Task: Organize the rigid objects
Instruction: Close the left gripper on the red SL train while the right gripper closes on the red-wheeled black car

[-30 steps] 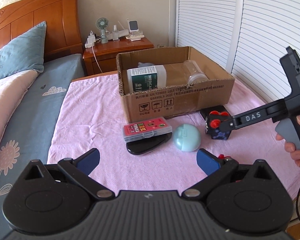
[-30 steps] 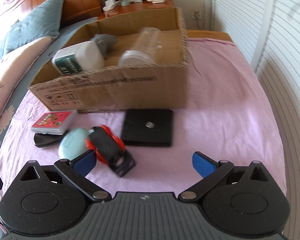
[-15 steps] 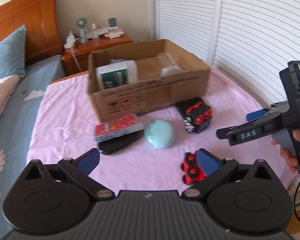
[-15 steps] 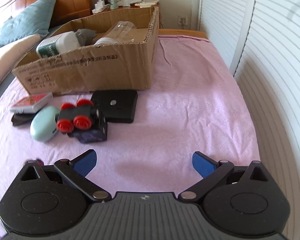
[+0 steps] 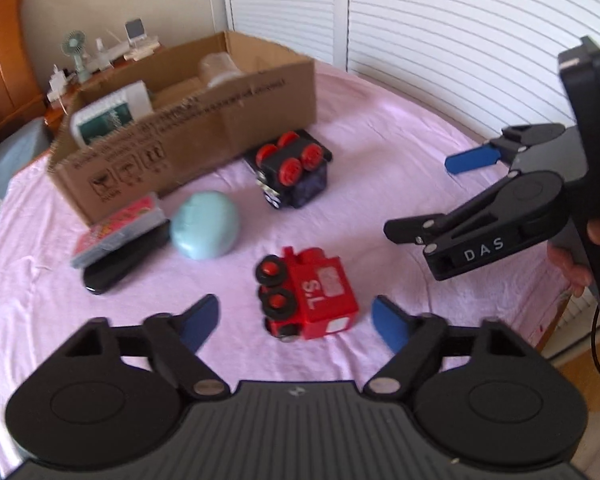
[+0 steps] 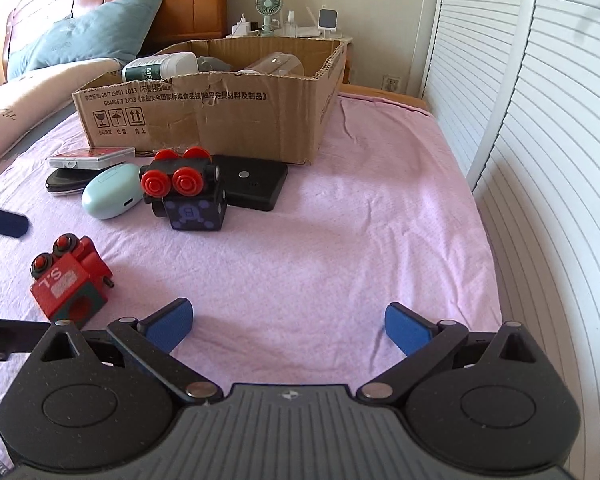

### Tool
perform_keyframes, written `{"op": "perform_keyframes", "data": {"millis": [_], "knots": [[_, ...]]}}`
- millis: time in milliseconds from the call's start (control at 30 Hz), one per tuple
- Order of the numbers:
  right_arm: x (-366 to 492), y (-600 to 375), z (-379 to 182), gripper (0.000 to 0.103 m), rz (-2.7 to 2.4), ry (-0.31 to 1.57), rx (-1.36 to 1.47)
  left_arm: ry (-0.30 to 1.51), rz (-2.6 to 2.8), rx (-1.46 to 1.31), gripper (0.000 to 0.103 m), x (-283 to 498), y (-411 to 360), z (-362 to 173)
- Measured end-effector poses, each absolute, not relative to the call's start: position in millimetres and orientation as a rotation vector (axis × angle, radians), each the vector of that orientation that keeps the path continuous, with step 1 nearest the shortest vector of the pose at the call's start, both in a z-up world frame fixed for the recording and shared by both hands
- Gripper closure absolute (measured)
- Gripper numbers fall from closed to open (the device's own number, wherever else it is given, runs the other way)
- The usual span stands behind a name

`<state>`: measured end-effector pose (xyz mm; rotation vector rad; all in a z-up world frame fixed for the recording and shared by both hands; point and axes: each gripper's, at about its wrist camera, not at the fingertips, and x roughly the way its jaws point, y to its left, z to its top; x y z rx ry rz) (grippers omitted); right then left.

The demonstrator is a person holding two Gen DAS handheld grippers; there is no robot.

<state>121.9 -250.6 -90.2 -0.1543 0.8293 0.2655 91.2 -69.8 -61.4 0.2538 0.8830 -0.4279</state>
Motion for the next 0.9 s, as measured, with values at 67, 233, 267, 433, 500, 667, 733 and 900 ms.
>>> {"op": "perform_keyframes", "data": {"millis": [67, 233, 267, 433, 500, 667, 733, 900], "knots": [[120.2, -251.2, -90.9, 0.000, 0.265, 0.823, -0.154, 0.896, -0.427, 0.234, 0.035, 94.8, -71.7, -65.8], [118.5, -251.0, -91.4, 0.000, 0.265, 0.814, -0.153, 0.897, -0.429, 0.168, 0.052, 100.1, -66.4, -68.1], [118.4, -250.8, -91.2, 0.000, 0.265, 0.815, -0.153, 0.890, -0.417, 0.168, 0.052, 99.8, -64.6, -67.0], [119.5, -245.9, -90.1, 0.000, 0.276, 0.829, -0.160, 0.888, -0.319, 0.175, 0.055, 103.2, -47.2, -66.3], [120.1, -240.1, -89.9, 0.000, 0.291, 0.835, -0.168, 0.889, -0.283, 0.160, 0.055, 104.1, -35.5, -65.8], [124.8, -216.7, -91.1, 0.000, 0.336, 0.839, -0.189, 0.884, -0.218, 0.150, 0.055, 104.7, -12.8, -66.7], [128.5, -206.3, -91.5, 0.000, 0.346, 0.836, -0.193, 0.881, -0.210, 0.143, 0.055, 104.7, -6.8, -66.9], [144.4, -184.6, -92.8, 0.000, 0.334, 0.835, -0.186, 0.878, -0.209, 0.135, 0.055, 104.9, 0.5, -67.9]]}}
